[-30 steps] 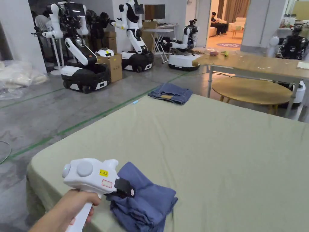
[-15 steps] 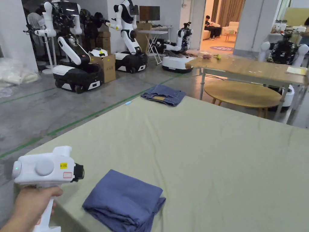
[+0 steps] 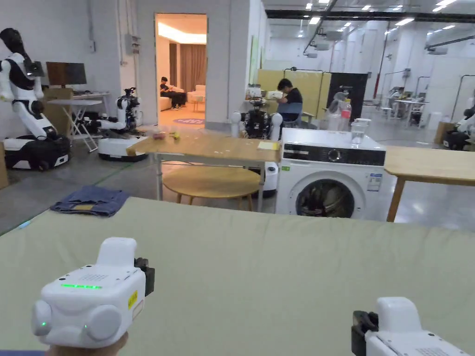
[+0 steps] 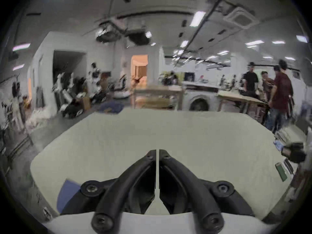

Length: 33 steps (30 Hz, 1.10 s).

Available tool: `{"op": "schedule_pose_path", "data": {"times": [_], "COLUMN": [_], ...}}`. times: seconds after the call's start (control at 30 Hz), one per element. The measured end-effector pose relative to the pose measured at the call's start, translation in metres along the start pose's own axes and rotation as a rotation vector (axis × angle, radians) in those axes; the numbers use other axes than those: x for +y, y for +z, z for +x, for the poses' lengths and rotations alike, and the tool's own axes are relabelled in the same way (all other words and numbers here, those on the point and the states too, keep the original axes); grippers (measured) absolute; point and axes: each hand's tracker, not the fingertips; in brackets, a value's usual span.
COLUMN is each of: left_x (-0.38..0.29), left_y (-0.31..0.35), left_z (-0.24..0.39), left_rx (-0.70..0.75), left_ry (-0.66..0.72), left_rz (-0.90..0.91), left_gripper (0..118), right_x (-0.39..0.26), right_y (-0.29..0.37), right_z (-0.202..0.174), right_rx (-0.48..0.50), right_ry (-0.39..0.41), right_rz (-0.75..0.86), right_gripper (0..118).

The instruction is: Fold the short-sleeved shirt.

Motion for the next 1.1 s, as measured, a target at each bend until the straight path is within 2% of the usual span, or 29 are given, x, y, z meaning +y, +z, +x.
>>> {"op": "schedule_pose_path", "data": {"times": [0.17, 0.27, 0.33, 0.4, 0.47, 0.57, 0.6, 0.63, 0.67, 0.73, 0.77, 0.8, 0.83, 0.9, 1.03, 1.1], "left_x": [0.038, 0.038, 0.036, 0.034, 0.033, 0.035, 0.036, 0.035, 0.034, 0.035, 0.036, 0.036, 0.036, 0.034, 0.036, 0.036], "left_y": [0.021, 0.036, 0.043, 0.05, 0.054, 0.06, 0.061, 0.062, 0.065, 0.064, 0.066, 0.067, 0.068, 0.072, 0.072, 0.072], "left_z": [0.093, 0.113, 0.118, 0.124, 0.129, 0.129, 0.128, 0.128, 0.128, 0.124, 0.122, 0.122, 0.122, 0.122, 0.12, 0.119], "left_rx": [-0.015, -0.049, -0.033, -0.04, -0.067, -0.071, -0.071, -0.068, -0.057, -0.05, -0.054, -0.053, -0.053, -0.05, -0.051, -0.057], "left_ry": [-0.138, -0.06, -0.039, -0.042, -0.087, -0.061, -0.057, -0.061, -0.074, -0.078, -0.07, -0.059, -0.059, -0.076, -0.086, -0.076], "left_rz": [0.132, 0.148, 0.143, 0.131, 0.133, 0.127, 0.127, 0.129, 0.138, 0.152, 0.157, 0.163, 0.169, 0.203, 0.184, 0.189], "left_gripper": [0, 0, 0, 0, 0, 0, 0, 7, 20, 68, 92, 112, 115, 115, 115, 115], "right_x": [0.049, 0.052, 0.049, 0.046, 0.045, 0.047, 0.047, 0.048, 0.049, 0.05, 0.051, 0.052, 0.053, 0.054, 0.056, 0.056], "right_y": [0.021, 0.035, 0.037, 0.039, 0.042, 0.045, 0.047, 0.048, 0.049, 0.053, 0.055, 0.055, 0.056, 0.058, 0.059, 0.06], "right_z": [0.025, 0.035, 0.036, 0.032, 0.034, 0.035, 0.035, 0.035, 0.034, 0.033, 0.033, 0.031, 0.031, 0.029, 0.023, 0.024], "right_rx": [-0.095, -0.141, -0.136, -0.154, -0.154, -0.146, -0.145, -0.145, -0.146, -0.144, -0.142, -0.142, -0.142, -0.142, -0.169, -0.149], "right_ry": [-0.012, -0.105, -0.092, -0.032, -0.032, -0.052, -0.051, -0.047, -0.041, -0.035, -0.036, -0.036, -0.039, -0.041, 0.001, 0.006], "right_rz": [0.097, 0.105, 0.1, 0.096, 0.103, 0.122, 0.128, 0.133, 0.139, 0.149, 0.156, 0.162, 0.167, 0.176, 0.185, 0.188], "right_gripper": [0, 0, 0, 0, 0, 0, 7, 11, 16, 35, 49, 69, 83, 103, 103, 103]}}
